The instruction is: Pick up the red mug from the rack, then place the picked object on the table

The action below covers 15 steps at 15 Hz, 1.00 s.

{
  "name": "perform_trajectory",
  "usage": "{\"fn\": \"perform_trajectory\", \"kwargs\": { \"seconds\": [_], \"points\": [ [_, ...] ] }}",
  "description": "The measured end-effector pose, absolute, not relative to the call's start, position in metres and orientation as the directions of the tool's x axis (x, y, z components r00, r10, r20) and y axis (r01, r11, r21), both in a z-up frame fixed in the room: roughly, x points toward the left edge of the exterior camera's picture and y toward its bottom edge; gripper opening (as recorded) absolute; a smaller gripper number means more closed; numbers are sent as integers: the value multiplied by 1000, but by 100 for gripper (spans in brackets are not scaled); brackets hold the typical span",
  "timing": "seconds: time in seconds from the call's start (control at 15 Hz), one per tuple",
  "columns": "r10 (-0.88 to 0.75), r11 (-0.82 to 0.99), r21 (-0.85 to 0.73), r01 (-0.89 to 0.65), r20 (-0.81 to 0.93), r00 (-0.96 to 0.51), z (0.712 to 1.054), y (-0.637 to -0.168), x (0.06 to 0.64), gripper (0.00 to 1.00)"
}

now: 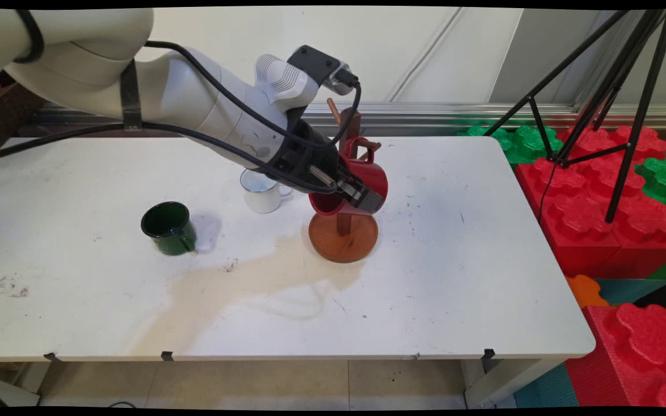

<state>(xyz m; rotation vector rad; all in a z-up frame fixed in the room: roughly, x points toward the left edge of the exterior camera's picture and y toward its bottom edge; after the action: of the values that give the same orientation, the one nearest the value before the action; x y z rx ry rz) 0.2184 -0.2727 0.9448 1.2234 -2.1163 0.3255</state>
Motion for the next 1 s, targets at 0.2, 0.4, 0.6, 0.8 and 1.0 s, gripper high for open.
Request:
{"fn": "perform_trajectory", "kwargs": {
  "seconds": [0.2, 0.4, 0.6, 0.8, 1.0],
  "points": [
    [-675, 521, 96, -848, 655, -340, 945, -271, 218, 0],
    [-673, 510, 84, -856, 658, -337, 946, -269, 218, 0],
    [-672, 494, 72, -866, 663, -329, 949, -266, 219, 0],
    [-673, 484, 66, -873, 665, -323, 952, -262, 218, 0],
    [-675, 477, 64, -877, 666, -318, 956, -257, 218, 0]
  ]
}}
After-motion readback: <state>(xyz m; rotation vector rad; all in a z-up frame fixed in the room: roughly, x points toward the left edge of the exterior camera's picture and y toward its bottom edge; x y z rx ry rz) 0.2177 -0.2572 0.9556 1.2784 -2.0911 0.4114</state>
